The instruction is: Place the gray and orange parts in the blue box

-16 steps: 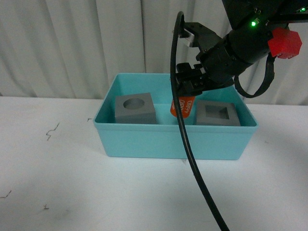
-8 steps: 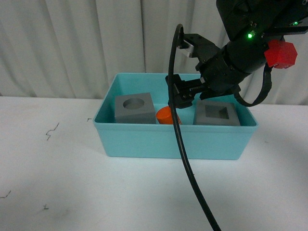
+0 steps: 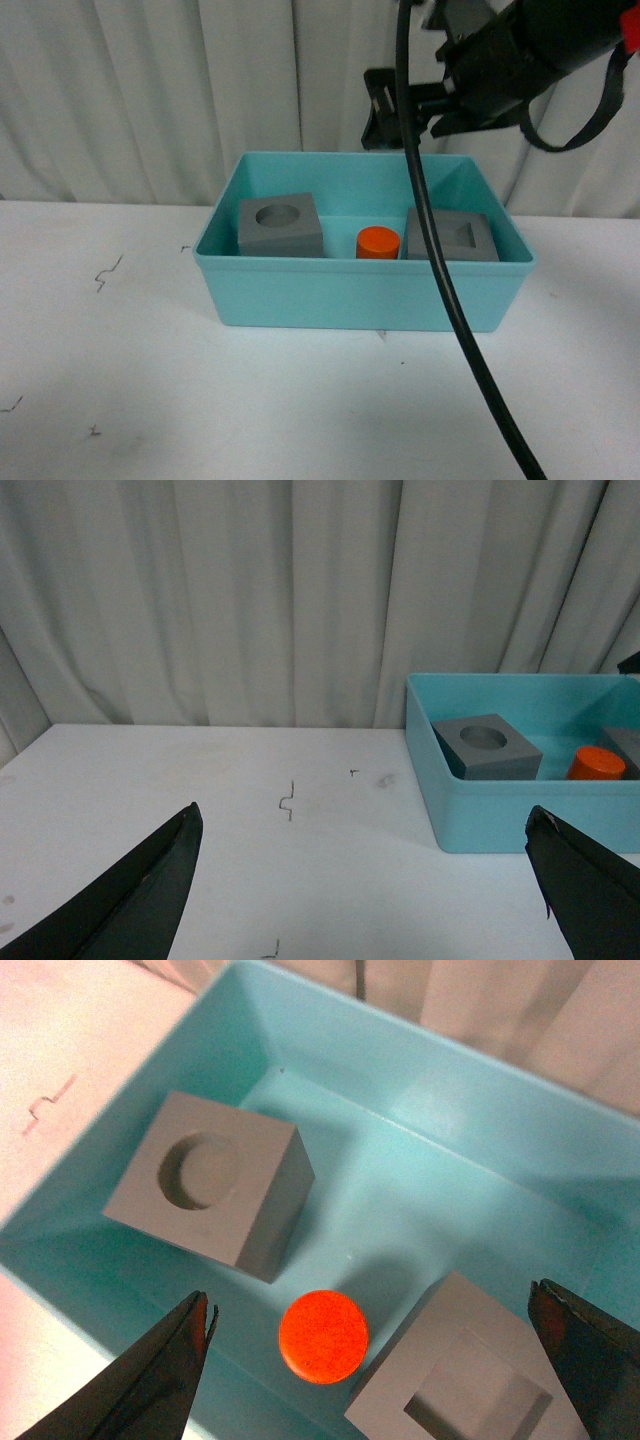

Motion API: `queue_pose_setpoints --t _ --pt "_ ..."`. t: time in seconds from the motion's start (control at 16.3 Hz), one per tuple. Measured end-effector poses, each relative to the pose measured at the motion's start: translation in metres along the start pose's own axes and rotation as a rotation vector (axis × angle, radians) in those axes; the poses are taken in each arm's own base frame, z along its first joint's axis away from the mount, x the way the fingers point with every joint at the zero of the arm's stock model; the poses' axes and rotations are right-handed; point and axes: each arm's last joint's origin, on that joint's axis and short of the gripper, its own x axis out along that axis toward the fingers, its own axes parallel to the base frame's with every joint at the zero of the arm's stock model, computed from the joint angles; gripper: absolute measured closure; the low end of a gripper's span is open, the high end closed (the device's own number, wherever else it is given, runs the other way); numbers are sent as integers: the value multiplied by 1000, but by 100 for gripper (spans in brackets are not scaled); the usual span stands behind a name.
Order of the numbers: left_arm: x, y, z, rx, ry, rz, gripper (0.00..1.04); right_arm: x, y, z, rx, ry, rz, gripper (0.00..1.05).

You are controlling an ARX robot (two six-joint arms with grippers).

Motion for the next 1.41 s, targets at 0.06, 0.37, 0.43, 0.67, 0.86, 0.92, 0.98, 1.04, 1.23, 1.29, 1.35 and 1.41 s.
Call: queue_pose_setpoints --t 0.06,0.37,0.43,0.67,0.86,0.92,0.98,1.04,1.23,1.29,1.35,1.41 --pt "0 0 0 0 0 0 7 -16 2 6 -11 -47 -2 6" --pt "0 0 0 0 0 0 7 -121 23 -20 50 -569 -483 34" --pt "0 0 0 0 0 1 7 -149 24 -44 96 -652 -577 45" --pt "0 0 0 0 0 0 7 -192 39 -129 125 -694 -597 90" --pt "0 0 0 0 0 0 7 -202 44 -175 133 -679 -607 103" --pt "0 0 0 0 0 0 7 -206 48 -187 130 -684 -601 103" --pt "0 0 0 0 0 0 7 -206 50 -198 132 -662 -593 103" --pt "0 0 0 0 0 0 7 -209 50 -207 133 -653 -585 103" --pt "0 0 0 0 0 0 7 -219 51 -223 134 -672 -603 103" --pt "0 0 0 0 0 0 7 -220 54 -227 135 -664 -597 103" --pt "0 0 0 0 0 0 7 -221 56 -232 134 -665 -597 103" --pt "0 0 0 0 0 0 7 -223 58 -235 133 -669 -598 103"
